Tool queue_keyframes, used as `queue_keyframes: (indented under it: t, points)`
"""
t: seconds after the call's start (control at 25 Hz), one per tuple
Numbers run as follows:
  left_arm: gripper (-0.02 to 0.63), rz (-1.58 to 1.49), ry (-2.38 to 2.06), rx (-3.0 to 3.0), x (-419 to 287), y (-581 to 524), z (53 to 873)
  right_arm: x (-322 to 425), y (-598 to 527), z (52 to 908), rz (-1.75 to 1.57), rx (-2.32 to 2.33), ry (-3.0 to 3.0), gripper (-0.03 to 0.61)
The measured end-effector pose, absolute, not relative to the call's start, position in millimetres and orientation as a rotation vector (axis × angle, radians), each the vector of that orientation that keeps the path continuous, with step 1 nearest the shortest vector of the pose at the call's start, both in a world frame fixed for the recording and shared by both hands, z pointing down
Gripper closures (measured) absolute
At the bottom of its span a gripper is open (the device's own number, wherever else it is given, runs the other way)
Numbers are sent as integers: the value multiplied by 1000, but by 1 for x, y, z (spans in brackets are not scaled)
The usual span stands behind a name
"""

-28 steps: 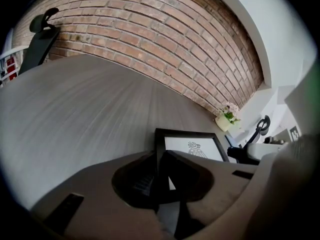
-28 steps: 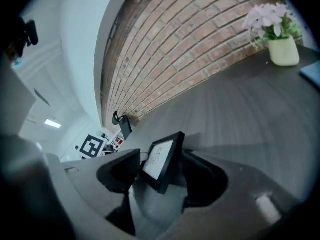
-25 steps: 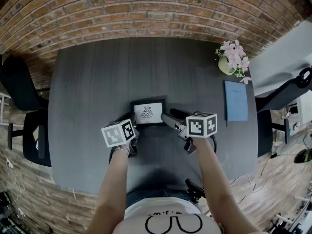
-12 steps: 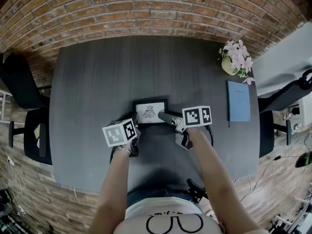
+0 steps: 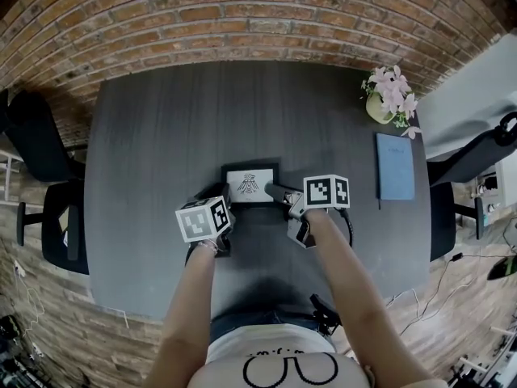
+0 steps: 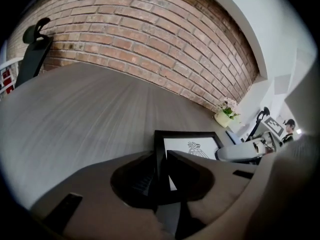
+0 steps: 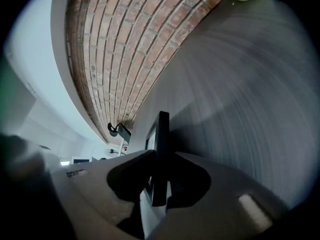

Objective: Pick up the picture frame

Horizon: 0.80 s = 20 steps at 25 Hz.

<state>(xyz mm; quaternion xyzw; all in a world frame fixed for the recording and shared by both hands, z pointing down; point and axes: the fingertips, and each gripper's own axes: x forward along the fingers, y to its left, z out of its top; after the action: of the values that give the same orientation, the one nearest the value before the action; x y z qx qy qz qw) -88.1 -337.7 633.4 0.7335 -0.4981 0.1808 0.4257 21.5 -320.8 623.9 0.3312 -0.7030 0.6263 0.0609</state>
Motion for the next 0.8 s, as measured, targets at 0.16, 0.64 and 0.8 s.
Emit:
queue_keyframes:
  t: [0.16,0.64,0.8]
  points:
    - [459,435,-1277,1878,-91,-341,619,21,-321,621,1876,1032,-2131,505]
    - [411,416,-1289,1992,-98,-329,570,18,-316,605,1822,1072,-2173,509]
    - [411,400,-1312,2007,-104,-322,556,21,-311,594,1798,1092,-2202,511]
